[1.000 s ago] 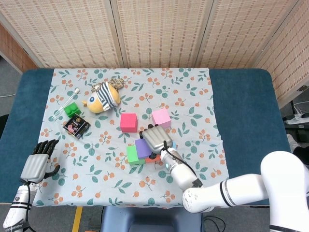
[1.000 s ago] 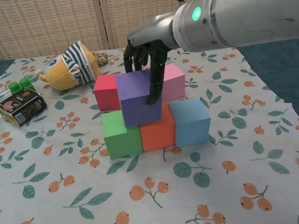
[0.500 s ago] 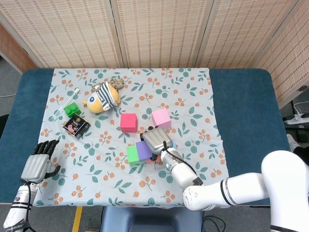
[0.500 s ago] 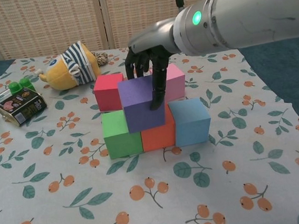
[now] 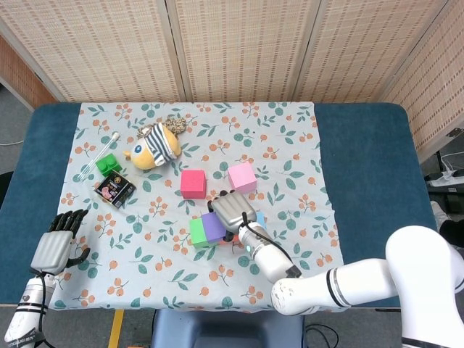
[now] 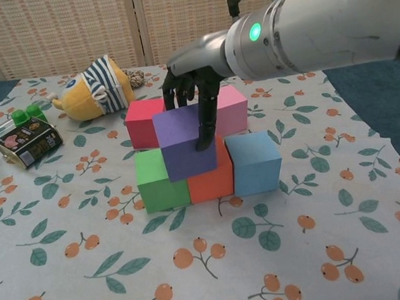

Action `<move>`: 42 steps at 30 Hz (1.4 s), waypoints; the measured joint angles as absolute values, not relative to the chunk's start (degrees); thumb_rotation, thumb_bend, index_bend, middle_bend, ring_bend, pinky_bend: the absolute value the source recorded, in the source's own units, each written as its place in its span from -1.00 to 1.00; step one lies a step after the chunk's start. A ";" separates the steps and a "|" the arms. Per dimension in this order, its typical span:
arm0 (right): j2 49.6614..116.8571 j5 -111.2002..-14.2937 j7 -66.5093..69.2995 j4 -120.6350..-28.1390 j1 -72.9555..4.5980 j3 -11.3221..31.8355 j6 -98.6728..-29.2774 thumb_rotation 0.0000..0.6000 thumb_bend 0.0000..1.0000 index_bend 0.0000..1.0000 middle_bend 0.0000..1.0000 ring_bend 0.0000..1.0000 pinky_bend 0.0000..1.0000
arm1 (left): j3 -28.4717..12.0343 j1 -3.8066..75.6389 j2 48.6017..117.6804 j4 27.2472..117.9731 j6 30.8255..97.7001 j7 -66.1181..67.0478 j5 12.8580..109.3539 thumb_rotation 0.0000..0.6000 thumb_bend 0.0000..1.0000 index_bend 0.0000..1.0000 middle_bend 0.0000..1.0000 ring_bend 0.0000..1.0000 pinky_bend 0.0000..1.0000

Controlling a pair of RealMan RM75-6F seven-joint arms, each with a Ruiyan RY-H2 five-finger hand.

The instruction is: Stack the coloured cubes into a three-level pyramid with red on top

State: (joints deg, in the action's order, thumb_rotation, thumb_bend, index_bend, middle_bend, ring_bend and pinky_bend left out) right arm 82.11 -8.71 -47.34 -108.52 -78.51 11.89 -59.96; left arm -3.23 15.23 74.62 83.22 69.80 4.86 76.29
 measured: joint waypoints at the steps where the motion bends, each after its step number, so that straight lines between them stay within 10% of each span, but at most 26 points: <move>1: 82.12 -8.70 -47.23 -108.52 -78.52 11.92 -59.93 1.00 -0.64 -0.18 -0.33 -0.66 -0.48 | -3.25 15.23 74.58 83.25 69.80 4.85 76.27 1.00 -0.30 -1.00 -0.90 -0.93 -0.85; 29: 82.66 -8.70 -44.61 -106.87 -78.75 12.30 -58.60 1.00 -0.65 -0.27 -0.34 -0.66 -0.40 | -3.33 15.23 74.38 83.31 69.56 4.88 75.89 1.00 -0.30 -1.00 -0.90 -0.93 -0.85; 42: 81.52 -6.27 -45.71 -107.88 -79.67 11.60 -57.87 1.00 -0.66 -0.91 -0.70 -0.74 -0.37 | -3.33 15.22 74.26 83.45 69.62 4.68 75.97 1.00 -0.30 -1.00 -0.90 -0.93 -0.86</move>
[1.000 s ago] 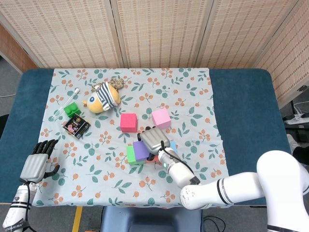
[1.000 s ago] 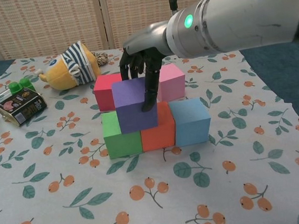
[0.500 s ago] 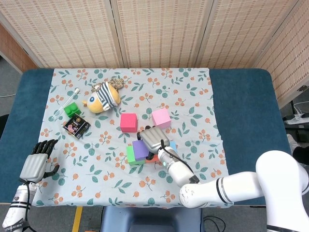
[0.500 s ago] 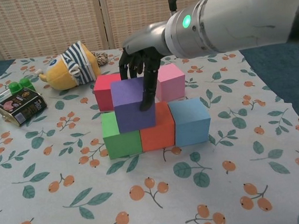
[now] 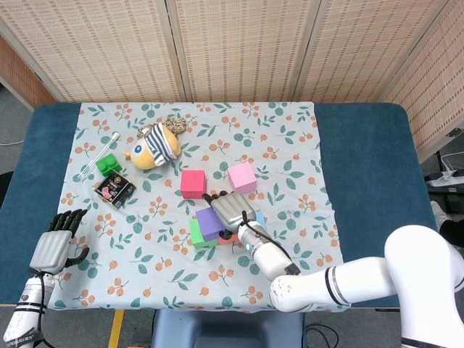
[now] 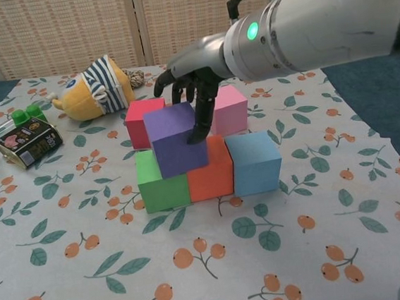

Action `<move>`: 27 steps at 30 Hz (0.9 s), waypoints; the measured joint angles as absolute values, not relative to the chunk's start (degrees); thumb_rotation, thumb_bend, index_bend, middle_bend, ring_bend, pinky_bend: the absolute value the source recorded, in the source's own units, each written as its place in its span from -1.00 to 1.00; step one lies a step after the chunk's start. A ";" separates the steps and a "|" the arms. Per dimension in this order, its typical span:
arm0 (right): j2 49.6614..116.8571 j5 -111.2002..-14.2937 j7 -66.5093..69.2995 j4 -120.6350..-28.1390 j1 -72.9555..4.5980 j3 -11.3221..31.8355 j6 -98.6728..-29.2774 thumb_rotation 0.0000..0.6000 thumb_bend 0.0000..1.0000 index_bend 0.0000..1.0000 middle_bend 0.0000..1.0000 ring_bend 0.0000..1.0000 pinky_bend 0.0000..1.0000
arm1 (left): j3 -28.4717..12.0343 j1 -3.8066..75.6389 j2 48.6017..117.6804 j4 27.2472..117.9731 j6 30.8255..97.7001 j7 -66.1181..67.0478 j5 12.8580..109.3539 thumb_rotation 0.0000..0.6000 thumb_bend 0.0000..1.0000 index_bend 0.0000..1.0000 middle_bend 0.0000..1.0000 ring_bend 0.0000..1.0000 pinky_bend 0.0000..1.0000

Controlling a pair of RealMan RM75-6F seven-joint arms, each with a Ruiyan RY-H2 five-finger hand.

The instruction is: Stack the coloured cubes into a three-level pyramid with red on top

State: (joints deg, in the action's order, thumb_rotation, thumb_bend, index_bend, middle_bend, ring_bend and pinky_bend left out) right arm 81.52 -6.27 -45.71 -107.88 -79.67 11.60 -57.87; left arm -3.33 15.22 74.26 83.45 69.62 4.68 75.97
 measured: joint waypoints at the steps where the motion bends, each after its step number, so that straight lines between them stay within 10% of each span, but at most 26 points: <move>1: 81.40 -6.06 -45.79 -108.01 -79.76 11.55 -57.69 1.00 -0.65 -0.93 -0.71 -0.75 -0.37 | -3.35 15.21 74.26 83.44 69.64 4.68 75.97 1.00 -0.30 -1.00 -0.90 -0.93 -0.86; 19: 74.19 -8.81 -42.33 -112.15 -78.15 11.53 -56.16 1.00 -0.66 -0.99 -0.76 -0.78 -0.37 | -3.33 14.91 73.70 83.97 70.31 4.13 76.36 1.00 -0.30 -1.00 -0.90 -0.93 -0.85; 27: 71.05 -15.36 -38.86 -107.47 -74.58 10.20 -54.79 1.00 -0.66 -1.00 -0.90 -1.00 -0.75 | -3.27 14.73 73.54 84.30 70.79 4.32 76.67 1.00 -0.30 -1.00 -0.90 -0.93 -0.85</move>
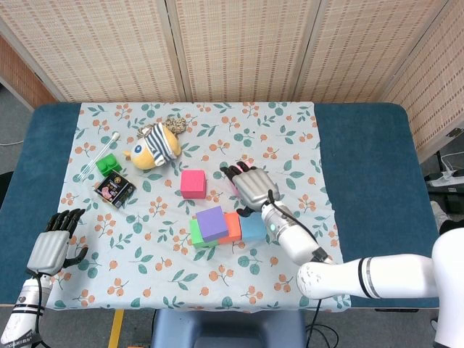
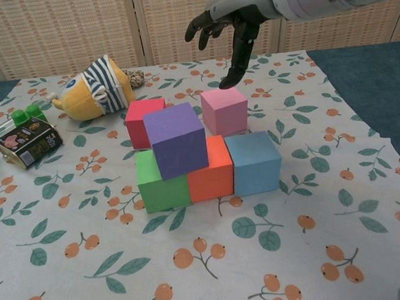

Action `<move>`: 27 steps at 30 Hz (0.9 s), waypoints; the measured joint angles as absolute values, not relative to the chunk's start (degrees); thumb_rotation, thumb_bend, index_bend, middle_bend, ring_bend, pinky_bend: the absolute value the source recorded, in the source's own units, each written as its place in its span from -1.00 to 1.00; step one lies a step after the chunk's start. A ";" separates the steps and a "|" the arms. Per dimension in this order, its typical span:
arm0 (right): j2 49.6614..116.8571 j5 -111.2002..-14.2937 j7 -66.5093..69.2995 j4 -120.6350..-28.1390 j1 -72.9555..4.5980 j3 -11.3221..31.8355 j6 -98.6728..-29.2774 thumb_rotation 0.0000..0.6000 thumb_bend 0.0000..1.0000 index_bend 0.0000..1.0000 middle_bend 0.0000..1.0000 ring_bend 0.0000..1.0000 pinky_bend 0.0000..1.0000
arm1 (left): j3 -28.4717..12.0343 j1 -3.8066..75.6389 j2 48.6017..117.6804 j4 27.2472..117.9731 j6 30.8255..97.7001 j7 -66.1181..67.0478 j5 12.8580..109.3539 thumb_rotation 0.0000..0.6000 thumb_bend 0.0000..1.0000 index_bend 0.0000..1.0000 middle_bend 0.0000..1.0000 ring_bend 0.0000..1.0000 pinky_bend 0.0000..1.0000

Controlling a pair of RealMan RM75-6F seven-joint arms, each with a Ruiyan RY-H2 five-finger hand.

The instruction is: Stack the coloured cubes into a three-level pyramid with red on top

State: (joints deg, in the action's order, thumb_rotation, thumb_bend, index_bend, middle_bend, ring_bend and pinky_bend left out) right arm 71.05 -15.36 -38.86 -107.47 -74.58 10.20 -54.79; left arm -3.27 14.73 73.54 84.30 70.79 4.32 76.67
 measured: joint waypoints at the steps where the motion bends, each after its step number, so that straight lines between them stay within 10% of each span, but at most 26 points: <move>1: 71.04 -16.38 -38.79 -106.33 -74.29 9.86 -54.68 1.00 -0.66 -1.00 -0.90 -1.00 -0.79 | -3.28 14.74 73.62 84.26 70.75 4.48 76.59 1.00 -0.30 -1.00 -0.90 -0.93 -0.85; 27: 93.11 -23.74 -45.32 -69.35 -74.11 5.86 -46.03 1.00 -0.68 -1.00 -0.93 -1.00 -0.94 | -3.84 15.69 75.45 82.43 68.47 6.88 74.02 1.00 -0.30 -1.00 -0.90 -0.93 -0.85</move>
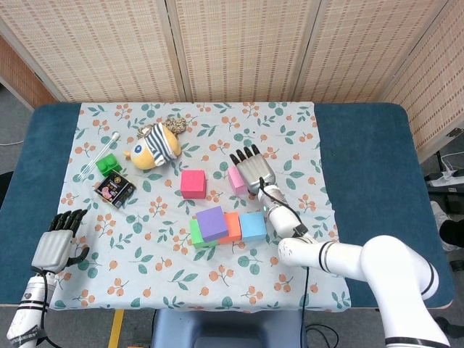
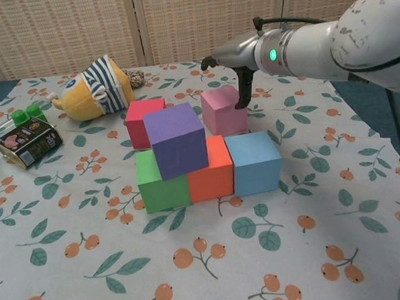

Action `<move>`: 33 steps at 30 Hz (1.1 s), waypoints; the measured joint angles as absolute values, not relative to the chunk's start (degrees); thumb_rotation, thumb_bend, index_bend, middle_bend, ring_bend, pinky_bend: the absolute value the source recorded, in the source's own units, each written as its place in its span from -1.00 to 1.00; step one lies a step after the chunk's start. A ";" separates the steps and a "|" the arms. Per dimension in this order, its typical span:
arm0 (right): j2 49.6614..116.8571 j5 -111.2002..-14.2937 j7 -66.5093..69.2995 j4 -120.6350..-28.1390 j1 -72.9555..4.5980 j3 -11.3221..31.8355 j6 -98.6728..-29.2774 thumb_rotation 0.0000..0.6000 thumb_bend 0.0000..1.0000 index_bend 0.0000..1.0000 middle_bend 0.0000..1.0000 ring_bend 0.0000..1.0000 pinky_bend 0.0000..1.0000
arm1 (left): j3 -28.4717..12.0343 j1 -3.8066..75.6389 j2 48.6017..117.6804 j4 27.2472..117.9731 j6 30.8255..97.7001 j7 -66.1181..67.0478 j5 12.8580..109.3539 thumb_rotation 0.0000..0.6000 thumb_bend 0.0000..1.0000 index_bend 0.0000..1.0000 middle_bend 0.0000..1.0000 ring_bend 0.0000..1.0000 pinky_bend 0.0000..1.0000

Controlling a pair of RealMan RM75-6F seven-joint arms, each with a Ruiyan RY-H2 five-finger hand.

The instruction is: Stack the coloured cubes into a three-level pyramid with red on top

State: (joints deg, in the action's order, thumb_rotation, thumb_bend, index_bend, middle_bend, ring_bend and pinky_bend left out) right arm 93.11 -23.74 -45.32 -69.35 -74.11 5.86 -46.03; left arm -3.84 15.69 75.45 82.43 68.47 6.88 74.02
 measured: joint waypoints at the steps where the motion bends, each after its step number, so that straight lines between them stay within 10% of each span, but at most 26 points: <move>1: 93.26 -23.39 -45.54 -69.04 -74.16 5.92 -45.87 1.00 -0.68 -1.00 -0.93 -1.00 -0.94 | -3.85 15.71 75.46 82.40 68.45 6.90 74.01 1.00 -0.30 -1.00 -0.90 -0.93 -0.85; 9: 96.25 -21.48 -45.81 -64.27 -73.93 6.24 -43.64 1.00 -0.68 -0.94 -0.92 -1.00 -0.94 | -3.83 15.48 75.50 82.61 69.02 7.40 73.95 1.00 -0.30 -1.00 -0.90 -0.93 -0.85; 33: 100.92 -26.94 -42.83 -58.81 -71.94 10.10 -46.20 1.00 -0.67 0.30 0.01 -0.32 -0.44 | -3.93 15.51 75.07 82.71 69.00 6.50 74.15 1.00 -0.30 -1.00 -0.90 -0.93 -0.85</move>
